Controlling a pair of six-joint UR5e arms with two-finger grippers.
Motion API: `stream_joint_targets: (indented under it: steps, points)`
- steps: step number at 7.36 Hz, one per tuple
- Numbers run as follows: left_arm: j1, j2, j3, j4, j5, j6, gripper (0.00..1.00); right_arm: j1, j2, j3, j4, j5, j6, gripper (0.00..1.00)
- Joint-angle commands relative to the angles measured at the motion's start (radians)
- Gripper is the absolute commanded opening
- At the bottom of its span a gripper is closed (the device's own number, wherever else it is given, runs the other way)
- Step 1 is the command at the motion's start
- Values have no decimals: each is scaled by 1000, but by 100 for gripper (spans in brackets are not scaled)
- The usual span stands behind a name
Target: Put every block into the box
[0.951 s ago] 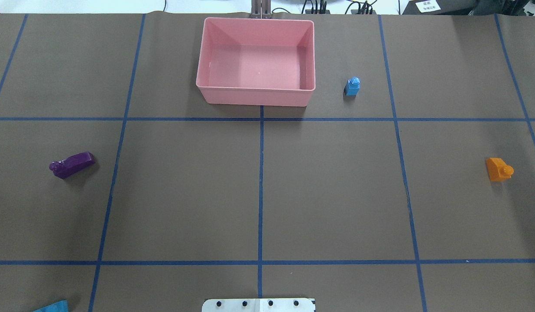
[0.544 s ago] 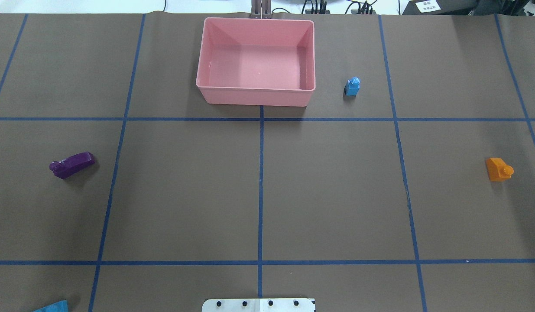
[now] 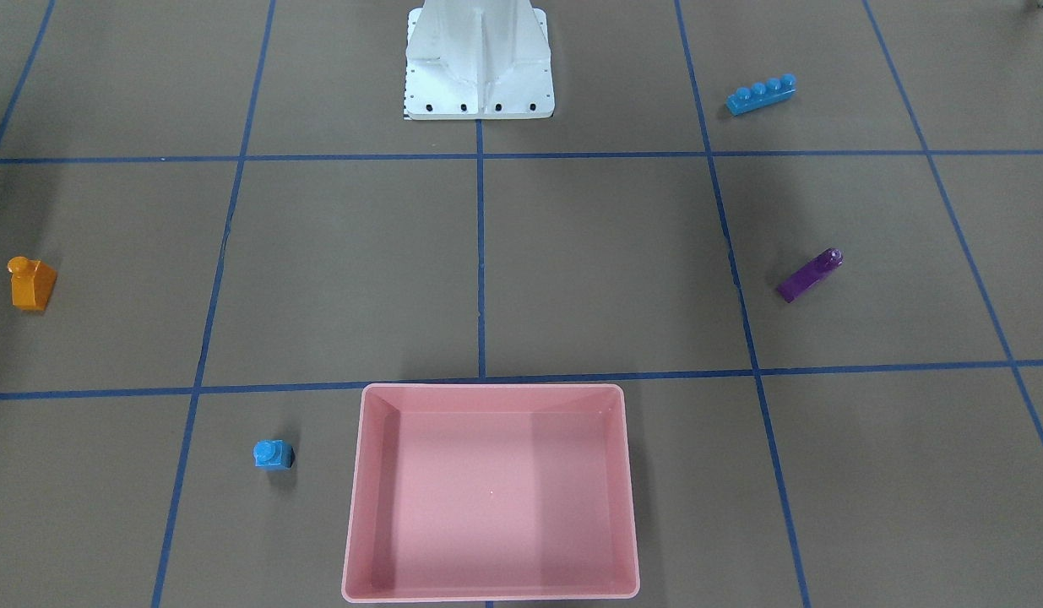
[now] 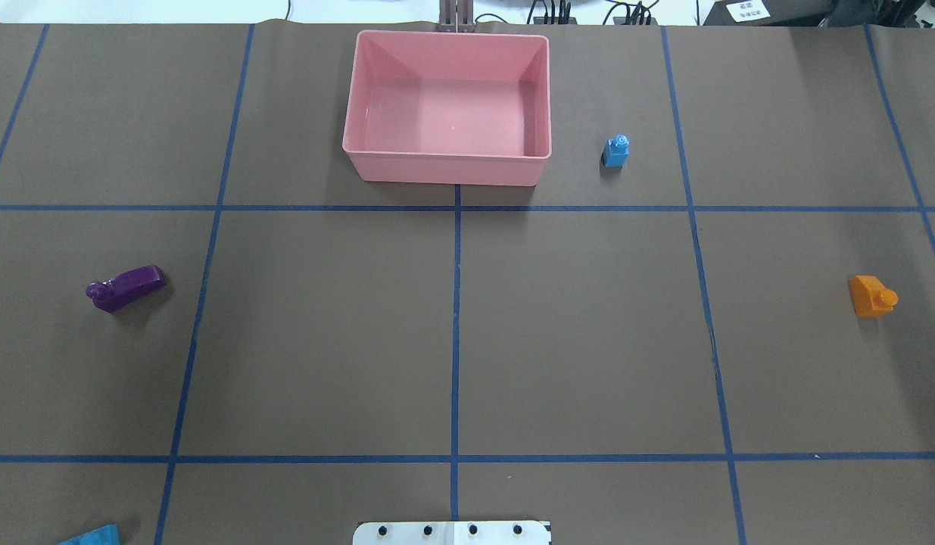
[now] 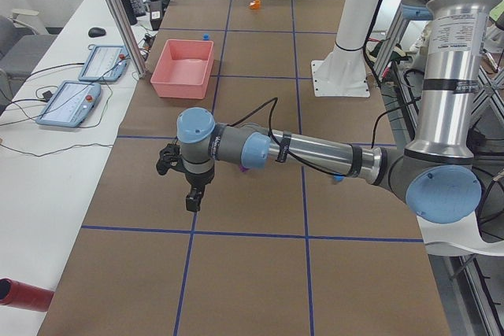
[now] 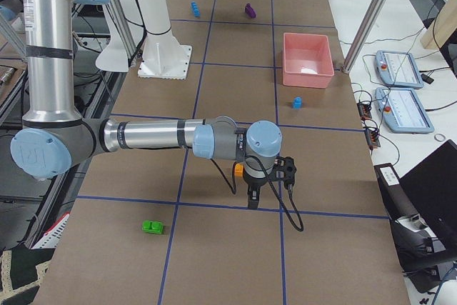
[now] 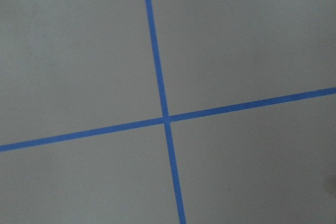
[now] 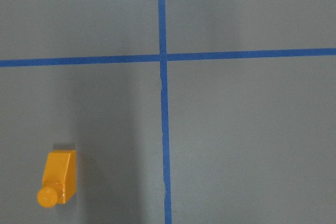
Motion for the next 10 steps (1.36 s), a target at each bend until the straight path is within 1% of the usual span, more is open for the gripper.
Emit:
stream_joint_targets:
  steps: [1, 2, 3, 4, 5, 6, 7, 8, 9, 10]
  points:
    - [79, -7, -4, -140, -42, -51, 100, 0, 6, 31, 0, -1, 8, 100]
    - [91, -6, -3, -157, -46, -53, 100, -26, 29, 68, -5, -12, 8, 100]
    - [96, -7, -4, -157, -51, -56, 100, -50, 62, 67, -6, -9, 11, 100]
    - [131, -13, -4, -162, -49, -112, 100, -73, 57, 38, -3, 22, 6, 100]
    - [146, -22, -3, -162, -51, -133, 100, -127, 46, 39, 58, 52, 6, 100]
    - [150, -27, -4, -164, -53, -157, 100, -215, -1, 36, 204, 44, 49, 100]
    - [150, -30, -4, -164, -53, -162, 100, -304, -3, 26, 335, 9, 185, 100]
    - [150, -29, -6, -164, -53, -162, 100, -408, -3, 21, 463, -63, 330, 100]
    - [150, -30, -4, -164, -53, -162, 100, -478, -2, -11, 513, -94, 389, 100]
    - [150, -32, -4, -165, -53, -160, 100, -484, -3, -40, 514, -98, 388, 100]
